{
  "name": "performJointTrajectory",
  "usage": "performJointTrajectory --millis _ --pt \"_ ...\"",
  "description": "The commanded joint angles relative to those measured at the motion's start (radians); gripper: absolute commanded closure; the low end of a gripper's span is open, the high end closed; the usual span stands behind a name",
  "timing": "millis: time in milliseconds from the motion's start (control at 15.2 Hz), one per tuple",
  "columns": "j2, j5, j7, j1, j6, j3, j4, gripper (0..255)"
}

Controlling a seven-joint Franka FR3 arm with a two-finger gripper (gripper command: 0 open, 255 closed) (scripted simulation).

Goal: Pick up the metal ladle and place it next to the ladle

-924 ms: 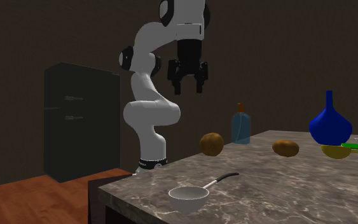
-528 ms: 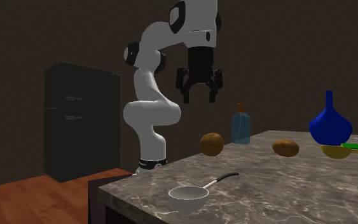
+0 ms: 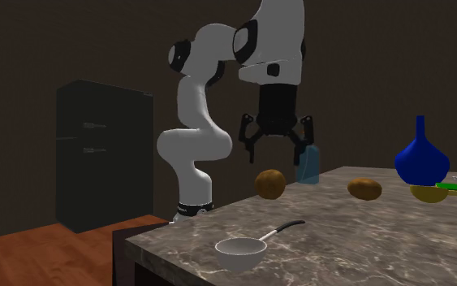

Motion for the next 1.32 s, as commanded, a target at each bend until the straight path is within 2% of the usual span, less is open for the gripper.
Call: performJointTrajectory --millis 0,462,990,1254 --pt "0.064 -0.015 0.129 -0.041 0.063 0.034 0.011 0" --pt "0.297 -0.139 0.567 -0.185 0.239 0.107 0.074 0" --pt "0.365 -0.172 0.609 -0.197 0.356 0.112 0.019 0" --pt "0.365 -0.172 0.609 -0.197 0.356 0.112 0.019 0"
